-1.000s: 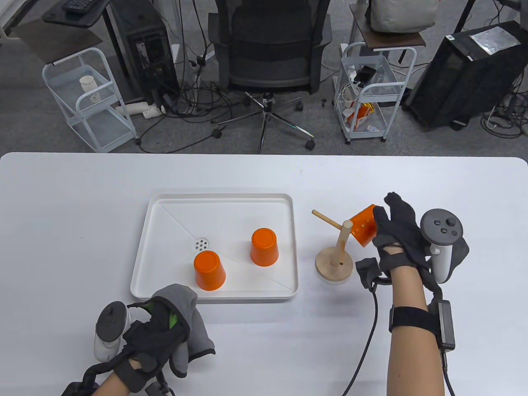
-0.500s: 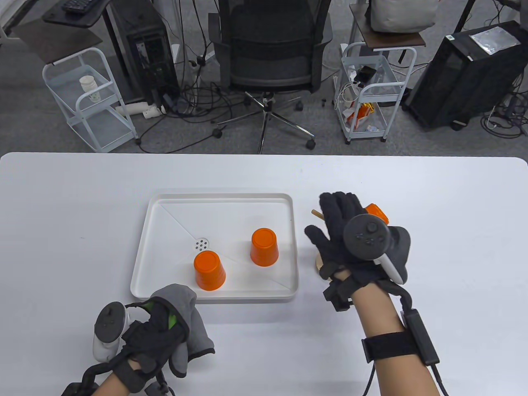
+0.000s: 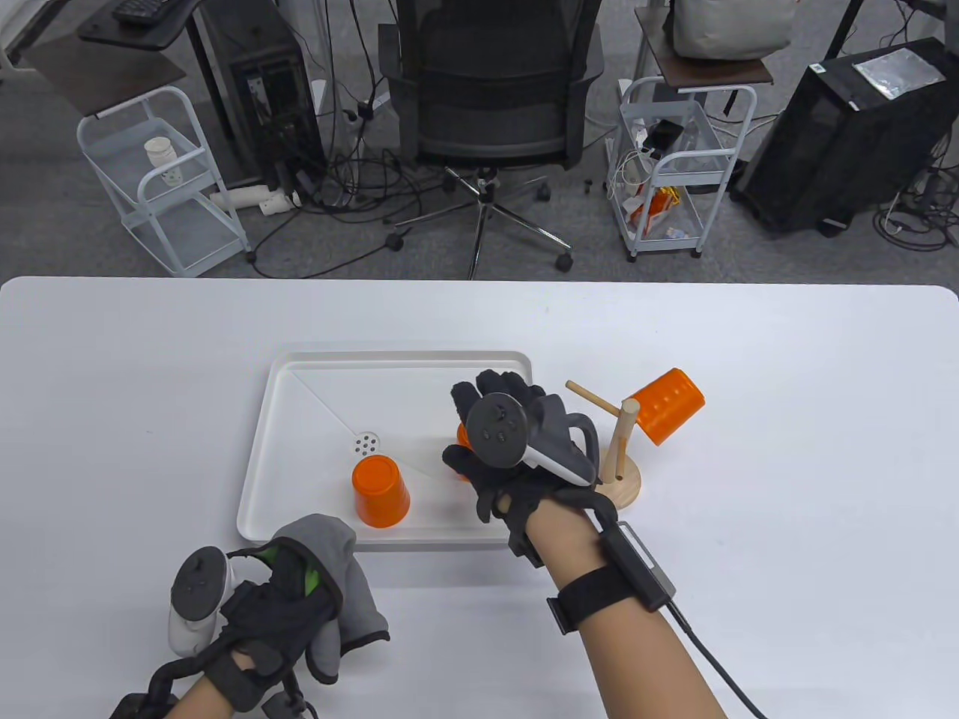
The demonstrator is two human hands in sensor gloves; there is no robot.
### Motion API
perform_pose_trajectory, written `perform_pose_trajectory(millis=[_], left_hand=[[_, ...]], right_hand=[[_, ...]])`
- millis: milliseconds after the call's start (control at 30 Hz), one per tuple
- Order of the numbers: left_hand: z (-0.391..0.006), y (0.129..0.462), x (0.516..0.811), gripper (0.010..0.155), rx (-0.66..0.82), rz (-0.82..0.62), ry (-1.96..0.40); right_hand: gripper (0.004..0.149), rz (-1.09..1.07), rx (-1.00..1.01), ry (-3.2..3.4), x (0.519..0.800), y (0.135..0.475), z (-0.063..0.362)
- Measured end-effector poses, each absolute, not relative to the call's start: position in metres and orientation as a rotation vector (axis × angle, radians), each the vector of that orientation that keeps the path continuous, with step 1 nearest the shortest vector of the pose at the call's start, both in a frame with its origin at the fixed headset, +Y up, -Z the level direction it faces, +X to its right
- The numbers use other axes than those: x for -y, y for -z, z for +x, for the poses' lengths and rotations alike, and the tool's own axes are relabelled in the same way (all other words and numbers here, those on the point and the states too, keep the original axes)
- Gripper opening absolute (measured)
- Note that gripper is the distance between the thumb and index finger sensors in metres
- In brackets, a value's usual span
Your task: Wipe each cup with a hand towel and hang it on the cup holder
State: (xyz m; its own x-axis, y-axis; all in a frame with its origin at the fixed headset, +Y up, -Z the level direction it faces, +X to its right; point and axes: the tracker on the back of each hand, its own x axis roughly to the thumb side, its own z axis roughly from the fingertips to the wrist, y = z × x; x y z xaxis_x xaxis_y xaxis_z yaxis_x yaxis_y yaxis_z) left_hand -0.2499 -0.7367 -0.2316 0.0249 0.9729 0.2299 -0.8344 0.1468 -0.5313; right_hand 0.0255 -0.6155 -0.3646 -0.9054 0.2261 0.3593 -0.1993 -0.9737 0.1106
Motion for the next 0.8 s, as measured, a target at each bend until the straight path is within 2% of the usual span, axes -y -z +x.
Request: perform_pose_trajectory(millis=[367,667,800], left_hand=[[-0.249,0.232,0.737,0.079,0.620,-0.291,-1.423],[-0.248,0.233,0.737,0.079,0.623,-0.292,-1.422],[-0.248,0.233,0.737,0.079,0.625,-0.291,-1.421]], right_hand=[[0.077,0.428,-0.327,-2.964,0.668,0.398,0.013],[0.074,0.391,-0.336,-2.977,0.694,0.405,0.014],[0.071,0.394,-0.278,-2.986,0.699,0.404,0.014]])
